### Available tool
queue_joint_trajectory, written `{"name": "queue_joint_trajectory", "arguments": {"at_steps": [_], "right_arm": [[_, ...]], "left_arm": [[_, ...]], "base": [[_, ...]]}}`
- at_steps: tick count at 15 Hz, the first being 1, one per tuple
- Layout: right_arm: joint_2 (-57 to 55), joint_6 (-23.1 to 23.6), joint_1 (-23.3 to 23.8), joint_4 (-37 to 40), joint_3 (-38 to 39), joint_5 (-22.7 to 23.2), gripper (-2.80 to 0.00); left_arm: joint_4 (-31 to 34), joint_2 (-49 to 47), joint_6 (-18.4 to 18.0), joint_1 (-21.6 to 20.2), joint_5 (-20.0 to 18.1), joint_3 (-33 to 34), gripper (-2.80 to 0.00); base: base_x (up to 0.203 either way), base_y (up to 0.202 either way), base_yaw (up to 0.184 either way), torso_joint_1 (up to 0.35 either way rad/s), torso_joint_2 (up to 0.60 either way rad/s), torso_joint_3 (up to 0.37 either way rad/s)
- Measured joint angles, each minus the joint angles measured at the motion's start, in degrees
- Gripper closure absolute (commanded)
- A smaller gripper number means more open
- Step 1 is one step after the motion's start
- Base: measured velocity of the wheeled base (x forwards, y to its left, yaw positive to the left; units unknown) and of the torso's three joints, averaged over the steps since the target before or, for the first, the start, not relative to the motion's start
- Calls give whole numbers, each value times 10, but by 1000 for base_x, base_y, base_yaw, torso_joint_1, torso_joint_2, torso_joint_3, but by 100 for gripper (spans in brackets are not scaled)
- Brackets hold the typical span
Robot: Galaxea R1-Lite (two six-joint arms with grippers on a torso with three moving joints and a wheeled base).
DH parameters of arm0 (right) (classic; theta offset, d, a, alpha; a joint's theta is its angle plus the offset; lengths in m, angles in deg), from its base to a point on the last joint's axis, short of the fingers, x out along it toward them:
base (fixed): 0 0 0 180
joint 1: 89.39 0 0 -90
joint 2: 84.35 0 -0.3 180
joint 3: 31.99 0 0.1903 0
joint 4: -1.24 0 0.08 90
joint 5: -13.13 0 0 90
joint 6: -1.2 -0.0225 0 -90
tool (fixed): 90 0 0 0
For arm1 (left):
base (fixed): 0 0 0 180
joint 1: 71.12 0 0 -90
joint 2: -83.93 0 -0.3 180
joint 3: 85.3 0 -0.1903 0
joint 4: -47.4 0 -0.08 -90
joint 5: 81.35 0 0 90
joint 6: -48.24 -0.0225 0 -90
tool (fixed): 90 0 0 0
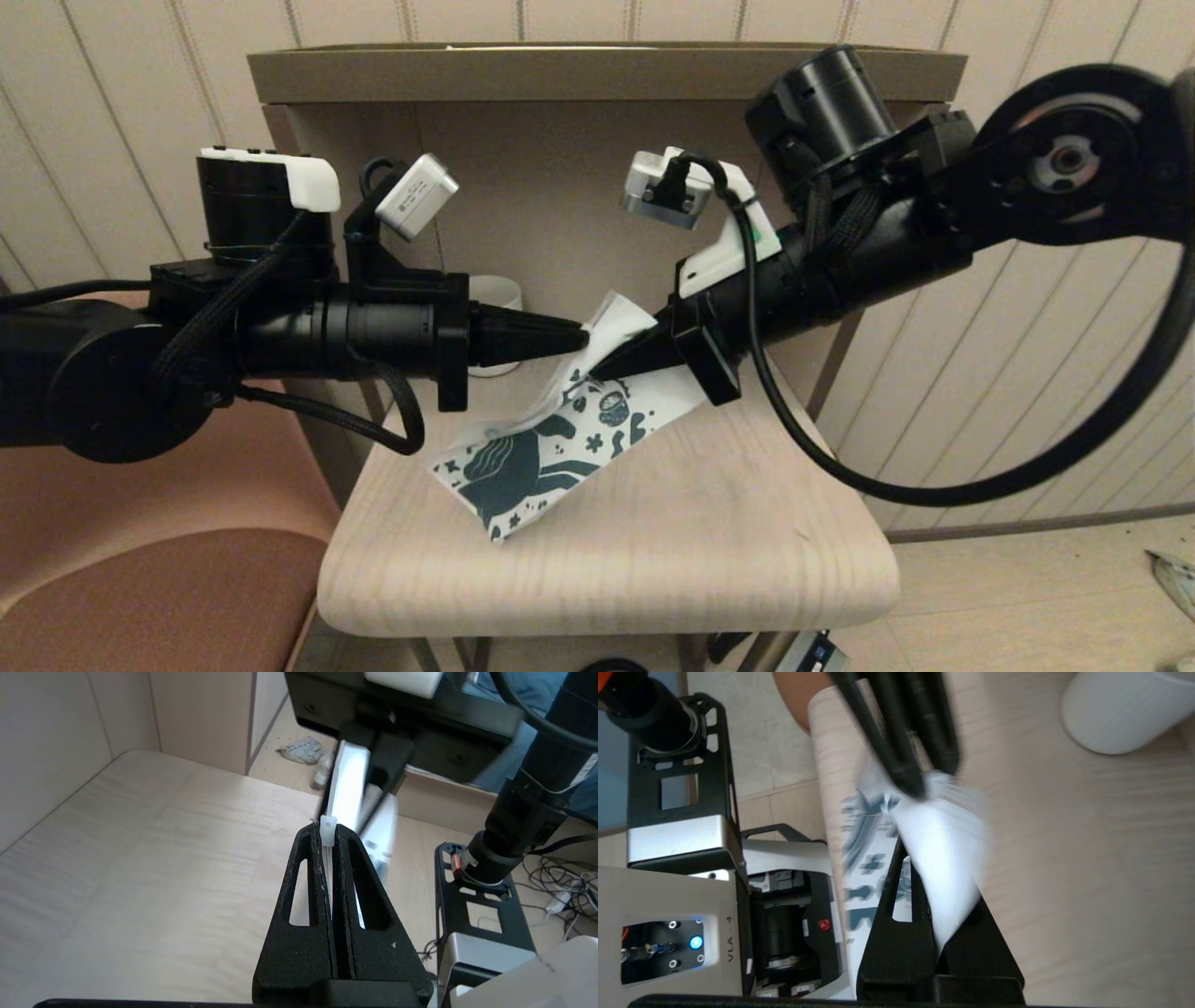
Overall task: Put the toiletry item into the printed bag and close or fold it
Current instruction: Close the strorage bag and place it on the desk
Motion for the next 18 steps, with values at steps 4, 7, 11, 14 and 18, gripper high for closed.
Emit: {"name": "queue_joint_trajectory", "arguments": {"at_steps": [4,7,11,14,18], "right_arm": [[10,0,8,4,1,1,0],[17,0,14,4,5,1,0],[23,0,20,4,9,1,0],[30,0,27,5,10,1,0],[42,0,35,5,14,0,0]], "left_arm": [[0,-2,-7,0,0,0,0],[0,-3,-7,0,0,1,0],[1,-5,-18,0,0,3,0],[1,-6,-20,0,1,5,0],[6,-8,-29,-3,4,9,0]], "base": [[0,0,0,0,0,0],[0,0,0,0,0,0],[0,0,0,0,0,0],[0,0,0,0,0,0],[0,0,0,0,0,0]]}}
